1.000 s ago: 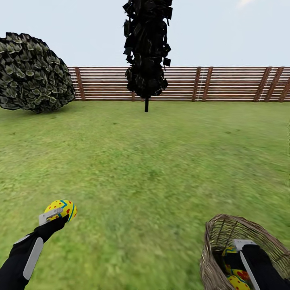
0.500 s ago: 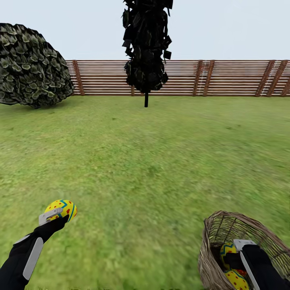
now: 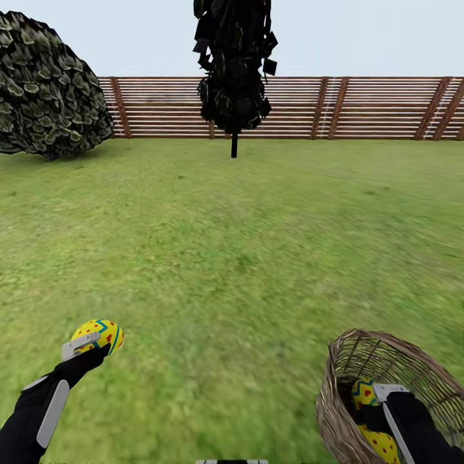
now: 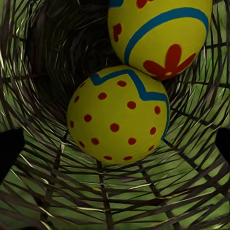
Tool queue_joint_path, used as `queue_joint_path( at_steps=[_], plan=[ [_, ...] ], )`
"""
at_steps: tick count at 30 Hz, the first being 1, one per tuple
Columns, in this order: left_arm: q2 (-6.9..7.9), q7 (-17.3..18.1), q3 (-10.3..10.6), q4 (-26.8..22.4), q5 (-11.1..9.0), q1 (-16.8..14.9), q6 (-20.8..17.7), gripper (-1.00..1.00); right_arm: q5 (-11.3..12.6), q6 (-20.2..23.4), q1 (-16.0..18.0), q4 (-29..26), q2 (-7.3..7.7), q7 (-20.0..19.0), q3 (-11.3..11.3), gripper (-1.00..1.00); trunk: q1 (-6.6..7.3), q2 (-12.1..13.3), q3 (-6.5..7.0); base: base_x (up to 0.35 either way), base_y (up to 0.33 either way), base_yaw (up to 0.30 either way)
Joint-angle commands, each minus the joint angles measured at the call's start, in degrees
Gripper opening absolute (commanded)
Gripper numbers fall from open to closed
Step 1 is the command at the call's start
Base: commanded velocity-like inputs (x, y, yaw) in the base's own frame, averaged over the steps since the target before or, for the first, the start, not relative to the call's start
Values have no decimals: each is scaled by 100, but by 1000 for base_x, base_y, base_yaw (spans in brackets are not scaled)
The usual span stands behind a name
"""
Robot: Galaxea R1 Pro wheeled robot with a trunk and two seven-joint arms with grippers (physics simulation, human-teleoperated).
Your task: Take the three Easter eggs out of the wicker basket on the lawn in the garden, then place them on the lawn next to a single tree (choose any tree) so that all three eggs are next to the same tree and none are left in the basket.
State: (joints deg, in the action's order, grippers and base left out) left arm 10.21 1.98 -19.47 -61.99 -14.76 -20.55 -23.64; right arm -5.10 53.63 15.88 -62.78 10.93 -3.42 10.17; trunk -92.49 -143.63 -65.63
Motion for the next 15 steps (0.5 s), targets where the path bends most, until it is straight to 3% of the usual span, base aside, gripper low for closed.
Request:
queue_joint_path(
  at_steps=[1,7,12,15],
  plan=[
    [-2,22,-13,-6,-27,-6,-36,-100,-52,25,3,-3,-5,-36,3,100,-1,-4,-28,0,0,0],
    [-27,25,-10,-37,-27,-2,-34,-100,-52,19,3,3,-12,-36,3,100,-6,-6,-72,18,0,0],
    [-36,23,-4,-57,-26,-2,-36,-100,-52,19,3,3,-12,-36,3,100,-6,-6,-72,267,0,0],
    [-37,28,-4,-51,-27,0,-36,-100,-52,23,3,0,-12,-36,3,100,-6,-6,-72,65,0,0]
  ],
)
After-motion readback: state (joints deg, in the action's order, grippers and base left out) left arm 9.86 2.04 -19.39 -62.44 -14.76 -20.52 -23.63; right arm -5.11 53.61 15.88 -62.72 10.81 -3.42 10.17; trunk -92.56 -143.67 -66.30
